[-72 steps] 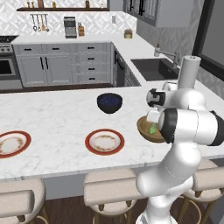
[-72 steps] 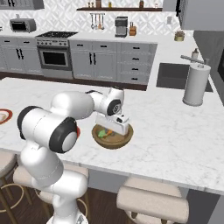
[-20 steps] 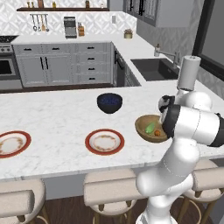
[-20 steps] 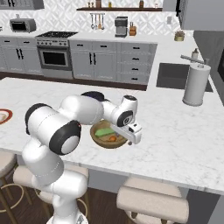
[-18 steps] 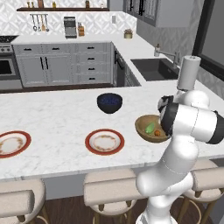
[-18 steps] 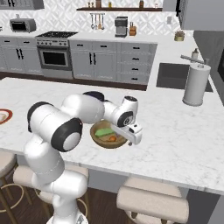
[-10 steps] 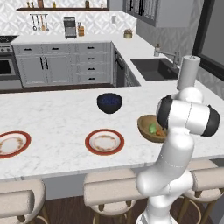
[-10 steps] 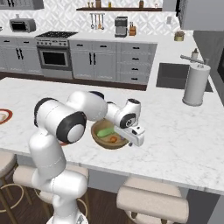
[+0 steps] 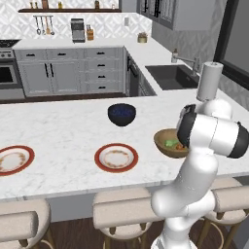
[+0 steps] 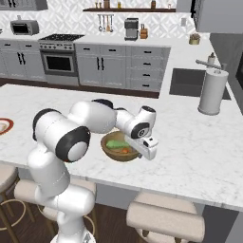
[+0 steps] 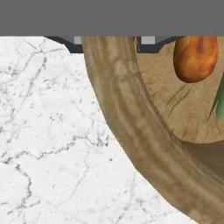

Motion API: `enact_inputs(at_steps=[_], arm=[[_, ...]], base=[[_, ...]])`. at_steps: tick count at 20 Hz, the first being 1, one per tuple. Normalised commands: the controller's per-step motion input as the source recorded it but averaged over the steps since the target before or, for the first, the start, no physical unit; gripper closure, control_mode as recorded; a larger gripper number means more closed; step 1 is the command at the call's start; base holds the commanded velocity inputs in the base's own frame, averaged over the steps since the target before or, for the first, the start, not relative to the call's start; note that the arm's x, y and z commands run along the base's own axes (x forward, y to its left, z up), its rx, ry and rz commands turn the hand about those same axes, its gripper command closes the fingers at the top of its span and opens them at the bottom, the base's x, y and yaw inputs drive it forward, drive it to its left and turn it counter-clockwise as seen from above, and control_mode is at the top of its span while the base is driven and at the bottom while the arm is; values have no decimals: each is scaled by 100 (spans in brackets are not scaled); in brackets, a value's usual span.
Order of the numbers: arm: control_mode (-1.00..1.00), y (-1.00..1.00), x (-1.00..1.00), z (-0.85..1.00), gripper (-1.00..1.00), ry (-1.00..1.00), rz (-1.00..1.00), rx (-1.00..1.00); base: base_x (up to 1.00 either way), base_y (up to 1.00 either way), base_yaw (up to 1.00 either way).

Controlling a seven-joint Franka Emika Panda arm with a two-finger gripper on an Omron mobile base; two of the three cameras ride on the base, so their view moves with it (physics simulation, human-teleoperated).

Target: Pick the chicken drumstick and corn from their plates and place them in the bowl. Then put the bowl in the fridge.

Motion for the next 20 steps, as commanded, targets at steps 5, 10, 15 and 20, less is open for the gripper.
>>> enact_inputs(at_steps=[5, 10, 15, 20], arm=[[-100, 23, -80, 44, 100, -15, -19, 0], [-100, 18, -61, 60, 100, -21, -23, -2], [-100, 25, -40, 53, 100, -7, -61, 0], [-100, 16, -42, 51, 100, -2, -61, 2]], base=[[0, 0, 0], [0, 0, 0], [0, 0, 0], [0, 0, 0]])
